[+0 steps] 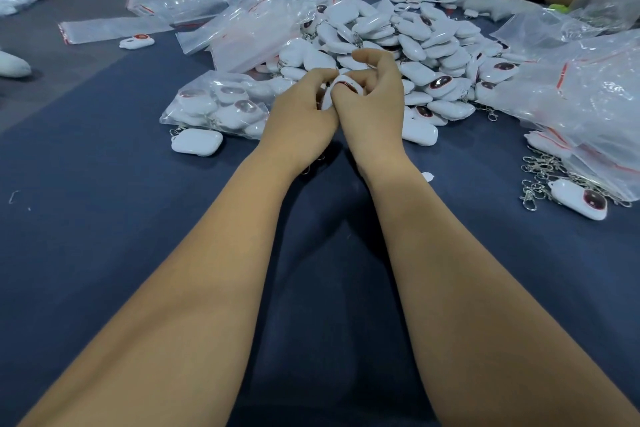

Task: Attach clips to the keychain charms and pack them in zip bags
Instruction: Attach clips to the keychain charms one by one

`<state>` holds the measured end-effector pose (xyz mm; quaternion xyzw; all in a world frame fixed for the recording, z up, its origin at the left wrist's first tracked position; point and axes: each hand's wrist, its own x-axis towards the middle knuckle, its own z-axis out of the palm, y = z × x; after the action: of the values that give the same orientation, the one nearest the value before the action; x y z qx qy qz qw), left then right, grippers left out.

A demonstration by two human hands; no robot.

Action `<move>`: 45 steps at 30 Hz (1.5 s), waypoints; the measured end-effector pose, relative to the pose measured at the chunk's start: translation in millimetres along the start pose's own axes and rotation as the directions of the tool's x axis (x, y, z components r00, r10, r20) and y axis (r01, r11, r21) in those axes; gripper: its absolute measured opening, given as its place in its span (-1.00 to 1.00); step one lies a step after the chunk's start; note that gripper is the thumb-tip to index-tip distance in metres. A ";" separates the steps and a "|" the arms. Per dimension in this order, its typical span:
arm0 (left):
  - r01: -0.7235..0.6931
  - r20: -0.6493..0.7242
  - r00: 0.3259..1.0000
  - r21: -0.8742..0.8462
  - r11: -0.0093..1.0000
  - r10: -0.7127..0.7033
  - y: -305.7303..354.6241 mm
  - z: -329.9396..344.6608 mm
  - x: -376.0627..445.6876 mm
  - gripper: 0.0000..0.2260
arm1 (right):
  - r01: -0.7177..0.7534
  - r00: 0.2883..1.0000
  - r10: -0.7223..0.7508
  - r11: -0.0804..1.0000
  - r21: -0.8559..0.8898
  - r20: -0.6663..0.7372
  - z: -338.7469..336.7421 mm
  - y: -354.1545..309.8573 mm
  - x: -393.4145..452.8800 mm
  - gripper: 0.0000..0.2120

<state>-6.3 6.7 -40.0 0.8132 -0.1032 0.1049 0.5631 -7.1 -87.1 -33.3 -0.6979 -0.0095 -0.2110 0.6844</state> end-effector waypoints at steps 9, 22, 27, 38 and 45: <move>0.188 0.006 0.981 -0.287 0.939 -0.194 0.6 -4.1 5.0 -0.77 | -0.177 0.984 0.178 0.980 0.088 -0.002 0.8 4.9 8.5 -0.73; 0.272 0.012 0.954 -0.462 0.844 -0.301 -0.4 -6.3 12.2 -0.79 | -0.127 0.969 0.133 0.991 -0.044 0.209 -0.6 7.5 4.2 -0.88; 0.285 0.009 0.947 -0.489 0.825 -0.322 -0.5 -6.3 13.2 -0.74 | -0.128 0.966 0.144 0.988 -0.087 0.214 -2.2 5.0 4.1 -0.82; 0.324 -0.017 0.922 -0.515 0.794 -0.387 4.2 -8.7 11.2 -0.85 | -0.117 0.965 0.158 0.974 -0.194 0.207 -3.5 5.3 6.1 -0.84; 0.327 -0.006 0.925 -0.499 0.803 -0.380 1.5 -8.6 11.9 -0.80 | -0.119 0.961 0.154 0.980 -0.157 0.232 -4.9 5.1 5.3 -0.77</move>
<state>4.1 13.6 -32.3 0.6422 0.0571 0.0111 0.7644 -2.1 -93.6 -36.7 -0.7641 -0.0300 -0.0765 0.6398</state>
